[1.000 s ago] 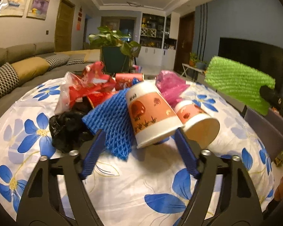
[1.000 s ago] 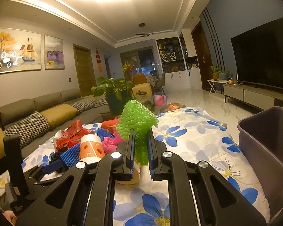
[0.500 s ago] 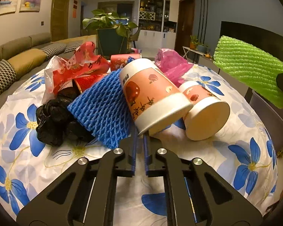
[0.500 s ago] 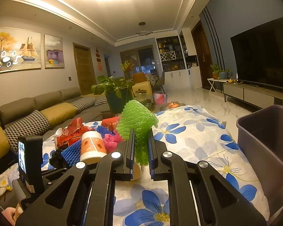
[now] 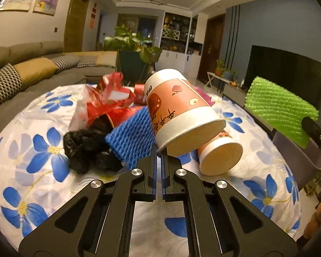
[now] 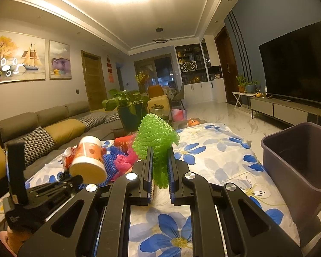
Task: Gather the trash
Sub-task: 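Carry the cup and green net over the grey bin and open both tools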
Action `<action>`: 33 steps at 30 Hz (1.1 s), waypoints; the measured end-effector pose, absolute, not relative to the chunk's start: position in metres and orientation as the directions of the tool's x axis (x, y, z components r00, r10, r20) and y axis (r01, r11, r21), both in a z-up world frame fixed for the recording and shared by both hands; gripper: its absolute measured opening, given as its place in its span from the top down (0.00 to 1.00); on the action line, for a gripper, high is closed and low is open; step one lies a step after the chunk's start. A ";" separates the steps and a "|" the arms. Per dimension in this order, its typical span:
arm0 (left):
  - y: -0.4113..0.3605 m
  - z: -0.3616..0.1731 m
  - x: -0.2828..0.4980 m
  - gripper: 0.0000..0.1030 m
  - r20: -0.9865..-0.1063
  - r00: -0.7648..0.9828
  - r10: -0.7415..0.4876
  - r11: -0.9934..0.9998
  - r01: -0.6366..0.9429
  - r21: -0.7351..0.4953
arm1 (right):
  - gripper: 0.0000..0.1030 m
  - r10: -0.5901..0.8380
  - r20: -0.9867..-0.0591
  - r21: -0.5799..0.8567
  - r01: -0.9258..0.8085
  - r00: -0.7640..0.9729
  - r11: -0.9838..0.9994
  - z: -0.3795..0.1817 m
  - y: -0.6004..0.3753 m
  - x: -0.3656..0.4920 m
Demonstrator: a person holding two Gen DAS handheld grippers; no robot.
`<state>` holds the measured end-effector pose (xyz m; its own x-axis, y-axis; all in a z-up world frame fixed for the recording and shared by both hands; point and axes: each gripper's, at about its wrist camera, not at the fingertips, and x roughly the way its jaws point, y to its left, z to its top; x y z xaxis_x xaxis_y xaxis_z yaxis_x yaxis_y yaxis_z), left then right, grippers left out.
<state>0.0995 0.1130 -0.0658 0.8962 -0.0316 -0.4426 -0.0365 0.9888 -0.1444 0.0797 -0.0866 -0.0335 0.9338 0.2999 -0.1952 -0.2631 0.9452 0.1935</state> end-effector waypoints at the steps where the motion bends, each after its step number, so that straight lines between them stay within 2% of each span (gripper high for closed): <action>1: 0.113 -0.063 0.097 0.98 -0.435 0.900 -0.031 0.989 -0.035 -0.145 | 0.87 0.297 -0.193 0.192 -0.261 0.935 0.946 -0.033 -0.088 0.078; 19: 0.075 -0.025 0.074 0.98 -0.361 0.928 -0.094 0.990 0.051 -0.128 | 0.87 0.209 -0.148 0.166 -0.184 0.967 0.969 -0.021 -0.123 0.039; 33: 0.016 -0.014 0.084 0.98 -0.338 0.920 -0.197 0.980 0.171 -0.105 | 0.87 0.049 -0.119 0.142 -0.032 0.992 0.989 -0.019 -0.172 0.024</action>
